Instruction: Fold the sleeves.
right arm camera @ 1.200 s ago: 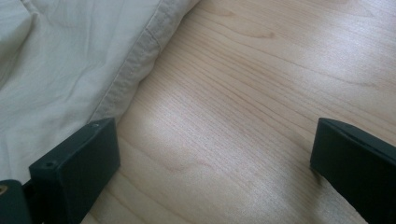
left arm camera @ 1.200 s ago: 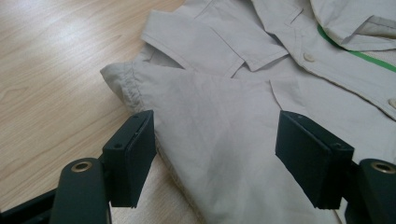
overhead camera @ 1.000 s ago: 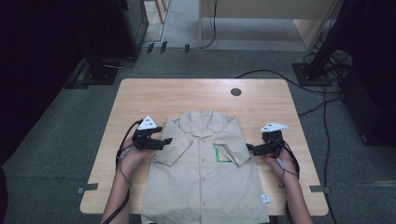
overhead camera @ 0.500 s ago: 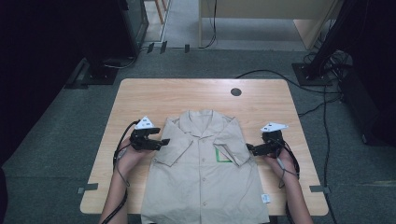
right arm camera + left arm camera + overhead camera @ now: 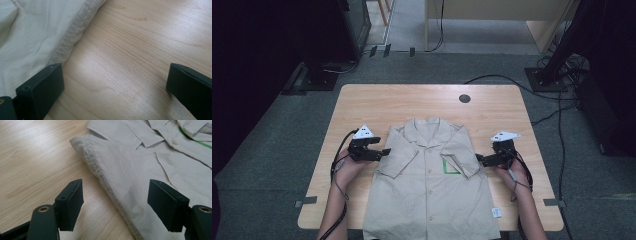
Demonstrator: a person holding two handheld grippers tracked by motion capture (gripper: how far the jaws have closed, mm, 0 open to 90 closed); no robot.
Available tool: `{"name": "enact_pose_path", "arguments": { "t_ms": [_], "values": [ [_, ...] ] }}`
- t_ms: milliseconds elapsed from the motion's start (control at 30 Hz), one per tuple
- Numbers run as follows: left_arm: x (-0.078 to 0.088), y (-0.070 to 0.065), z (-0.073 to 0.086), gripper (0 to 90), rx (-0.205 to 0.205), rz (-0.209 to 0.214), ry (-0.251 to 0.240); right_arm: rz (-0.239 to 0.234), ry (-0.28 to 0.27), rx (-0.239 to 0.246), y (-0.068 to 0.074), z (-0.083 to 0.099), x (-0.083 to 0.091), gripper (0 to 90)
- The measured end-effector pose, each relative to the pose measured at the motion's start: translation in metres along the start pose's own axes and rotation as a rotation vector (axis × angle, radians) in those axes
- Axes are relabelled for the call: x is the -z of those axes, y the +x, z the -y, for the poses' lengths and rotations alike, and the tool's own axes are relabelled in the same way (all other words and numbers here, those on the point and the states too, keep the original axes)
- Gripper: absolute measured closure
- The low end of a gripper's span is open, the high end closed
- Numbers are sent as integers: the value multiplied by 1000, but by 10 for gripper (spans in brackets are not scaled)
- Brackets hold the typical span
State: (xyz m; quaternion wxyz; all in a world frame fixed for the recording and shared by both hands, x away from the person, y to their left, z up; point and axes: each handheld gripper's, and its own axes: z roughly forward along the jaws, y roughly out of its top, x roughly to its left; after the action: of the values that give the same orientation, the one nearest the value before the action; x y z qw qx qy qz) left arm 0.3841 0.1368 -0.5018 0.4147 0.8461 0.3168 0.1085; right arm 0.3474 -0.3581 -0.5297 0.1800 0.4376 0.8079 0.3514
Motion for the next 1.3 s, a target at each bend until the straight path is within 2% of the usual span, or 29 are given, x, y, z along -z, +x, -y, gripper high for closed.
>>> {"name": "enact_pose_path", "arguments": {
  "t_ms": [1300],
  "values": [
    [4, 14, 15, 290, 35, -13, 13, 0, 0, -1, 0, 0, 0, 11]
  ]
}}
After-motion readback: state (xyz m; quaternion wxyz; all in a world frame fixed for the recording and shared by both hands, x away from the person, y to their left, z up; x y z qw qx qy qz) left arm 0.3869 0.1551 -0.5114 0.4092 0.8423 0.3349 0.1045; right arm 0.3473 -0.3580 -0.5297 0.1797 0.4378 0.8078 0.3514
